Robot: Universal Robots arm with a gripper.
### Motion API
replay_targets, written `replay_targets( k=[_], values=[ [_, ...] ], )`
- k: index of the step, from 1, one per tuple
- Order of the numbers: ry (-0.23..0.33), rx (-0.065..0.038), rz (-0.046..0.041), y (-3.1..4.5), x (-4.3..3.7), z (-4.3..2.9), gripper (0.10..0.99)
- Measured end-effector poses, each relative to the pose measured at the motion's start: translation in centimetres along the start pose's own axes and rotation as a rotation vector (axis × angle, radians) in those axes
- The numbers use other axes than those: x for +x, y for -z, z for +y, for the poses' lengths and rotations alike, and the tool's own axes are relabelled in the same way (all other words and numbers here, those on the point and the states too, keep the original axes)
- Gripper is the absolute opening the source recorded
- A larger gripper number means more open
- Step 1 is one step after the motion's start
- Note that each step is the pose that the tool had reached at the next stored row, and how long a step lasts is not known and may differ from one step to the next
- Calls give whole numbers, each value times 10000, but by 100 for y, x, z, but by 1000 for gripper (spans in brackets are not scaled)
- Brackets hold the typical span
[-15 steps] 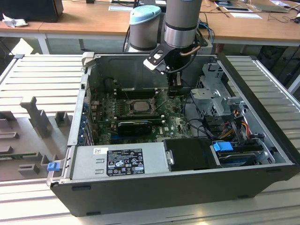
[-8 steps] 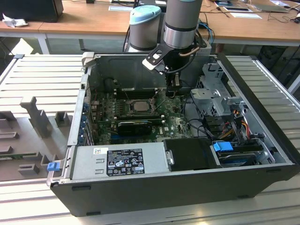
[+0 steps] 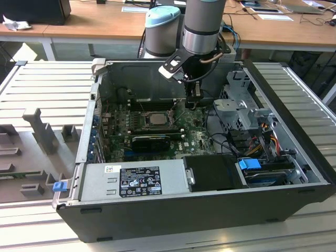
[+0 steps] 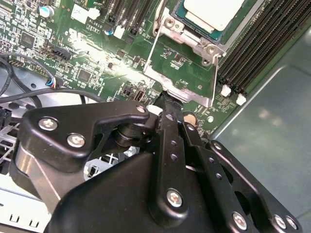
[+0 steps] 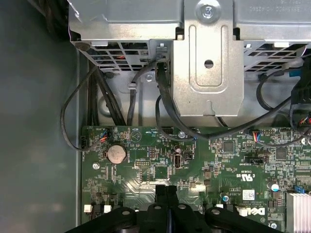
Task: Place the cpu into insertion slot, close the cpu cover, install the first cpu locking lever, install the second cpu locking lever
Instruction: 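Close the cpu cover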
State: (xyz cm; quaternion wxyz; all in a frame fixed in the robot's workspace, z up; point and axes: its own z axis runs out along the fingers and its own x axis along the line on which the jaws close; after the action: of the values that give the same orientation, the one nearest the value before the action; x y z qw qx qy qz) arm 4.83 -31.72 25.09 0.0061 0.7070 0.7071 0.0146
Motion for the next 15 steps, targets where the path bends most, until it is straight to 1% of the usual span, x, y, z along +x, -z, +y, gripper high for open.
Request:
replay_targets(
  k=[6,15],
  values=[
    [0,0,0,1,0,-30,106],
    [0,0,0,4,0,-133,106]
  ],
)
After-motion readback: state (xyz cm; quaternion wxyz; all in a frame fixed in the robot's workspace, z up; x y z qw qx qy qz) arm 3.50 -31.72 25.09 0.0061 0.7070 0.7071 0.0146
